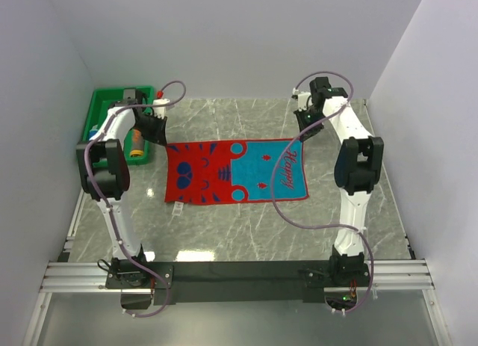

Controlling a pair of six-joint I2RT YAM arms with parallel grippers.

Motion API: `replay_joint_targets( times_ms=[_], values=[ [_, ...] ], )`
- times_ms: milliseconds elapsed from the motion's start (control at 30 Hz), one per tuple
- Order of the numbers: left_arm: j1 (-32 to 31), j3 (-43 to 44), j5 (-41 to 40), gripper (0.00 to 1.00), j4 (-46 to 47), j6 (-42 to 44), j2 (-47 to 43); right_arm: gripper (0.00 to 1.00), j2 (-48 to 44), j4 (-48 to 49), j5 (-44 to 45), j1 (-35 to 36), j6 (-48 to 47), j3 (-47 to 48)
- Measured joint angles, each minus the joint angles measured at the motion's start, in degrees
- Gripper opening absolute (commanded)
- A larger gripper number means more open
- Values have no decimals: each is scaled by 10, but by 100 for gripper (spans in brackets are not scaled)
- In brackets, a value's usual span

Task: Roll the towels
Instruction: Fold the towel

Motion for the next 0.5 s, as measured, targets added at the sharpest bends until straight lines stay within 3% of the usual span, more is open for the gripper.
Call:
replay_joint_targets(
  times_ms=[233,500],
  values=[
    [1,-120,42,0,-61,89,-112,0,-118,-1,-24,0,-47,-162],
    [1,-287,19,0,-83,153,-168,0,-144,4,-31,0,-89,-316]
  ],
)
